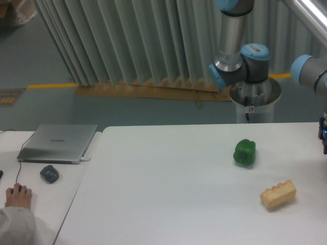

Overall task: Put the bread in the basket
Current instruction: 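Move the gripper in and lower it toward the tan bread loaf, then lower the open gripper over the bread loaf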

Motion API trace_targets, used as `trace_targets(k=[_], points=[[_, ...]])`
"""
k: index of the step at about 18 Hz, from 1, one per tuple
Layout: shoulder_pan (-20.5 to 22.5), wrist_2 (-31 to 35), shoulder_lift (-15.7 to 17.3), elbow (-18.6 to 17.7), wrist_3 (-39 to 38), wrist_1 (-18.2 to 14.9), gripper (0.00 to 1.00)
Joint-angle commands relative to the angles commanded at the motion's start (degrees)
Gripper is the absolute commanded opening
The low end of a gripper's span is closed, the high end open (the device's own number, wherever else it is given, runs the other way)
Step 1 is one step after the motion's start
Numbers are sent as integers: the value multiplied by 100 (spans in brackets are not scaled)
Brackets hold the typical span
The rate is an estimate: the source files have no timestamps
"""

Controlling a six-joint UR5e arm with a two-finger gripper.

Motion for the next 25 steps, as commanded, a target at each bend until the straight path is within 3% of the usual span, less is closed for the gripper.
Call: trace_targets(k=[4,10,16,19,21,25], points=[[-210,-18,18,0,-1132,0,100],[-544,9,35,0,-1643,0,100],[-808,140,18,0,-1714,26,100],[-905,324,-35,44,-1846,350,100],[-1019,351,-131,114,-1732,360,100],[-1335,983,-351,140,-1705,351,100]])
